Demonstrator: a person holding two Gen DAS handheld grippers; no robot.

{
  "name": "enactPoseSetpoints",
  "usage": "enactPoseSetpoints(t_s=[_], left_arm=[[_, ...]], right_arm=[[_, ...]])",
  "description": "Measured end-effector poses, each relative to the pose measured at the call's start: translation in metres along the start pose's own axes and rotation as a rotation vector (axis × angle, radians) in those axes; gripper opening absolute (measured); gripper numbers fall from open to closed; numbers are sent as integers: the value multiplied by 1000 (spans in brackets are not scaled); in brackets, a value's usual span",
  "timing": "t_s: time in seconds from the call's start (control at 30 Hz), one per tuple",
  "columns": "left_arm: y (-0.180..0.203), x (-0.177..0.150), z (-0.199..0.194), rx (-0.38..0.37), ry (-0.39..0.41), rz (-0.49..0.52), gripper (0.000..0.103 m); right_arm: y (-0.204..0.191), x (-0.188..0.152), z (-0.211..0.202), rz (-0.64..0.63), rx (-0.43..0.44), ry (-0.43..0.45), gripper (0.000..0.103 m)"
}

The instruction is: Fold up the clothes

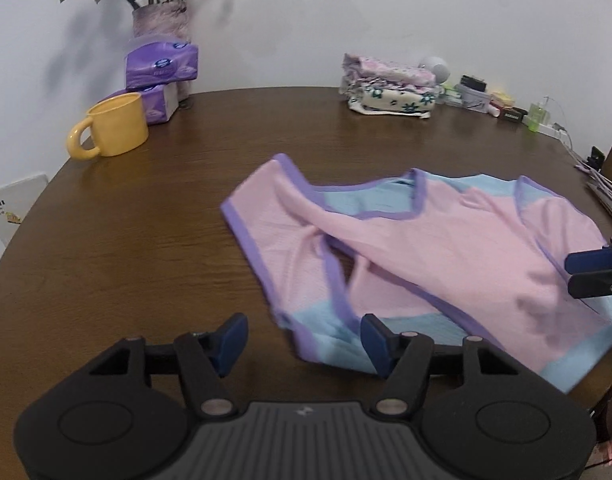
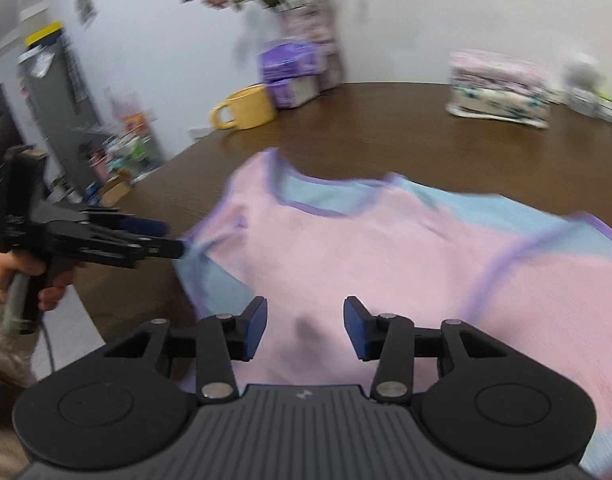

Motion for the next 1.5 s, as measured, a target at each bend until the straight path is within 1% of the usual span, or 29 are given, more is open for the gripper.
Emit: enactPoseSetpoints(t_s=[0.1, 0.13, 0.17, 0.23, 0.37, 0.47, 0.57, 0.63, 0.67, 0.7, 0.73, 0.77, 0.8, 0.83, 0.87, 0.97, 1.03, 1.23, 1.37, 1.5], left_arm=[[-12, 9, 7, -22, -28, 3, 44], [-16, 12, 10, -30, -37, 4, 38], [-19, 15, 13, -46, -52, 4, 35], [-23, 18, 18, -66, -70, 8, 30], [-30, 22, 26, -103, -100, 26, 29], [-32, 23, 31, -135, -131, 51, 28], [-34, 25, 32, -151, -136, 84, 27], [-35, 27, 34, -162, -142, 100, 21], [-35, 27, 35, -164, -142, 109, 21], [-34, 28, 35, -168, -143, 117, 18], [-34, 28, 36, -172, -145, 125, 12], [-34, 28, 37, -172, -147, 130, 9], [-33, 29, 37, -175, -148, 136, 5], [-33, 29, 38, -176, -147, 141, 3], [-33, 29, 38, -176, -143, 147, 3], [-34, 28, 36, -183, -126, 158, 1], [-39, 25, 27, -196, -111, 156, 1], [-53, 14, 0, -236, -64, 149, 1], [-62, 7, -18, -262, -33, 144, 1], [-71, 0, -37, -289, -1, 139, 1]], right_arm=[[-20, 23, 32, -13, 33, -28, 36], [-27, 30, 42, -17, 45, -37, 34], [-33, 38, 53, -21, 56, -47, 33], [-47, 52, 74, -28, 78, -65, 28], [-62, 70, 113, 16, 110, -112, 25], [-63, 74, 137, 40, 100, -157, 24], [-62, 76, 151, 65, 83, -190, 23], [-61, 77, 155, 70, 68, -208, 22], [-62, 77, 156, 67, 59, -213, 21], [-62, 78, 158, 65, 50, -218, 20], [-62, 79, 159, 65, 44, -224, 19], [-63, 80, 160, 67, 41, -231, 16], [-64, 80, 161, 69, 38, -237, 9], [-63, 81, 161, 72, 38, -239, 4], [-62, 81, 161, 76, 38, -240, 3], [-61, 83, 157, 100, 61, -223, 2], [-62, 85, 151, 118, 86, -207, 1], [-73, 88, 121, 155, 192, -147, 1], [-89, 83, 104, 155, 270, -133, 1], [-107, 69, 95, 155, 336, -153, 1]])
Point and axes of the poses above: each gripper's, at about its wrist camera, not at the fingertips, and z roughly the way its jaws point, y to its right, x to its top, the point moved 4 cm from there along z, roughly the way its jaws point, and after that the axes turned 8 degrees about -z, right-handed, at the moved point
